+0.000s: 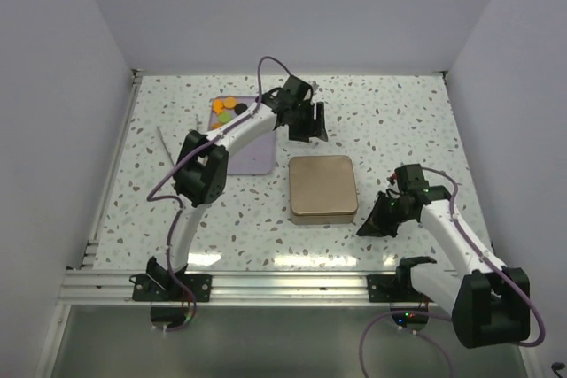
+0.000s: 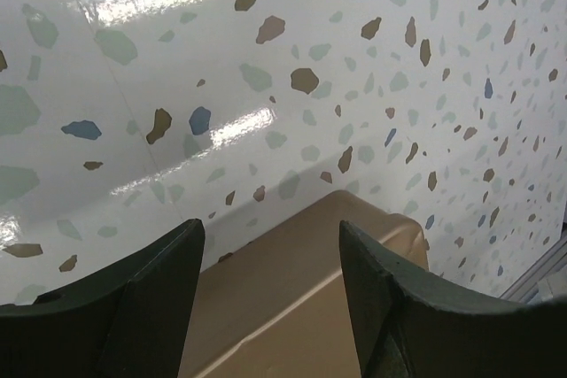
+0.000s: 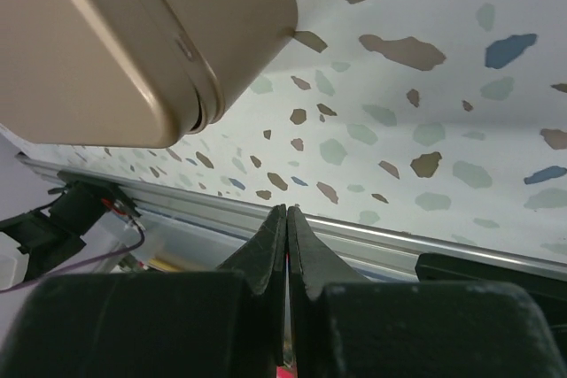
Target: Pack the cookies
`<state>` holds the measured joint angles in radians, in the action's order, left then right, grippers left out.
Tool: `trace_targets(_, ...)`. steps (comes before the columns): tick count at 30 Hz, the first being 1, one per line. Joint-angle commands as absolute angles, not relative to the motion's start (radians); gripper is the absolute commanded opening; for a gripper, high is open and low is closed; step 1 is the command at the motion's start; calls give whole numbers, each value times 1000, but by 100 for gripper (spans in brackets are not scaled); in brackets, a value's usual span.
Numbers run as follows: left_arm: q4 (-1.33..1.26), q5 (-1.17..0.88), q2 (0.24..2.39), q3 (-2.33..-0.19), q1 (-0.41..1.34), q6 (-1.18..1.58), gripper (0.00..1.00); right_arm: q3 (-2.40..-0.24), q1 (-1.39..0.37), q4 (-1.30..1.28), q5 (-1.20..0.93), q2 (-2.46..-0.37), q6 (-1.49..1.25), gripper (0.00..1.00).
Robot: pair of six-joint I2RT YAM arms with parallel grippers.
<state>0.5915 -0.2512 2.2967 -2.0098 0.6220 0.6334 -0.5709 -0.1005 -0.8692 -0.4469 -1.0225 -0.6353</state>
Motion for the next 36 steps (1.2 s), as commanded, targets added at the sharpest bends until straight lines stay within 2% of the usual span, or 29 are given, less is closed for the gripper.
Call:
trace_targets(1, 609, -287, 2278, -1970, 623, 588, 67, -580, -155, -793, -468, -1049, -689, 0)
trace_targets(13, 649, -184, 2180, -1810, 667, 558, 67, -637, -233, -721, -428, -1155, -727, 0)
trace_targets(22, 664, -138, 2145, -1813, 718, 566, 66, -649, -259, -710, -422, -1157, -745, 0)
trace_targets(29, 687, -58, 2118, -1827, 706, 574, 68, -729, -278, -669, -488, -1108, -758, 0)
trace_targets(36, 669, -18, 2011, -1789, 646, 591, 69, -791, -278, -470, -603, -1142, -847, 0)
